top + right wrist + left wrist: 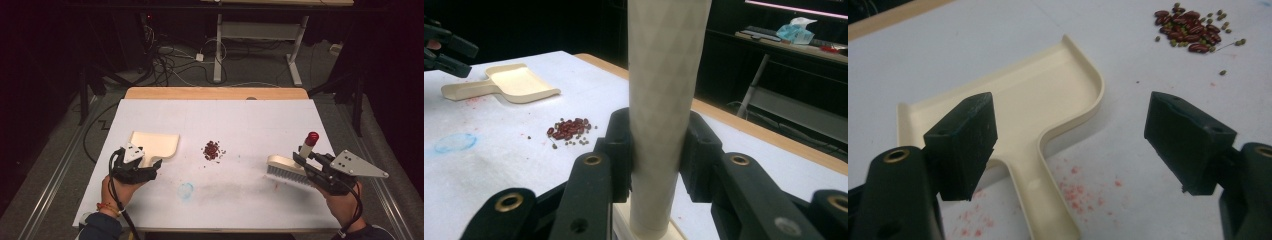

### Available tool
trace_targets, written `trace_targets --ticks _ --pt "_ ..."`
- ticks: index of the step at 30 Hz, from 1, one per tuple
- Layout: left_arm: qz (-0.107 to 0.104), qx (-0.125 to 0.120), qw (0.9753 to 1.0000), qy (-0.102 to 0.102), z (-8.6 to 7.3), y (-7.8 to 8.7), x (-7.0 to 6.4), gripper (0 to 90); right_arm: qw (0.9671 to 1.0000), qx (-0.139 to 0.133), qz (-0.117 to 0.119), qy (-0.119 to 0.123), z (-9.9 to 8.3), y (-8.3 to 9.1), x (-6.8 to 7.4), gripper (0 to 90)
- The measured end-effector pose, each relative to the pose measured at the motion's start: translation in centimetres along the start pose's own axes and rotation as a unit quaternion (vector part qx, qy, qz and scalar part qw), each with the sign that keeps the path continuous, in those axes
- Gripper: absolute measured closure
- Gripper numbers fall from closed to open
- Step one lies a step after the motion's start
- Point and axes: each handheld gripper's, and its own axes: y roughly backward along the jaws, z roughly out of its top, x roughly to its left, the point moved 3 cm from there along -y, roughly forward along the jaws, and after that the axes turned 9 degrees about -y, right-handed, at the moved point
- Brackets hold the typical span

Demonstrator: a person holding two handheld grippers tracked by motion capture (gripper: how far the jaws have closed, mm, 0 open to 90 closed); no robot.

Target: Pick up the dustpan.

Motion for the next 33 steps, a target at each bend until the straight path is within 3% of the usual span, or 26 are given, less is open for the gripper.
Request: trace_targets --ticks 10,17,21,24,25,26,28,32,33 --pt "-0.012 -0.012 0.9997 -0.019 0.6 -0.3 -0.3 19.0 1.0000 -0.002 -0.008 -0.005 0.2 -0.3 -0.4 70.6" --pt "-0.002 -0.004 0.9996 -0.028 0.4 0.1 -0.4 18.7 0.9999 -0.003 -0.010 -0.009 0.4 -0.7 -0.7 70.6" --pt "0.017 0.027 0.9995 -0.009 -0.7 0.2 -0.1 18.7 0.9999 -0.002 -0.010 -0.009 0.5 -0.8 -0.6 70.6" --pt "0.016 0.053 0.9983 0.020 -2.3 0.6 0.1 18.7 0.9999 -0.004 -0.009 -0.007 0.6 -0.9 -0.6 70.6" --pt "0.016 0.053 0.9983 0.020 -2.3 0.6 0.1 18.7 0.9999 -0.004 -0.009 -0.007 0.6 -0.9 -0.6 70.6" --pt "0.014 0.056 0.9978 0.032 -2.6 0.7 0.2 18.7 0.9999 -0.006 -0.010 -0.006 0.7 -1.0 -0.7 70.6" --pt "0.011 0.070 0.9959 0.056 -3.4 0.7 0.2 17.8 0.9999 -0.005 -0.011 -0.009 0.7 -1.1 -0.6 70.6" --pt "0.005 0.086 0.9939 0.069 -4.1 0.3 0.1 17.9 0.9999 -0.007 -0.011 -0.006 0.9 -1.3 -0.5 70.6" --pt "0.003 0.100 0.9921 0.076 -4.6 -0.2 0.3 18.4 0.9999 -0.007 -0.008 -0.005 0.9 -1.3 -0.4 70.6"
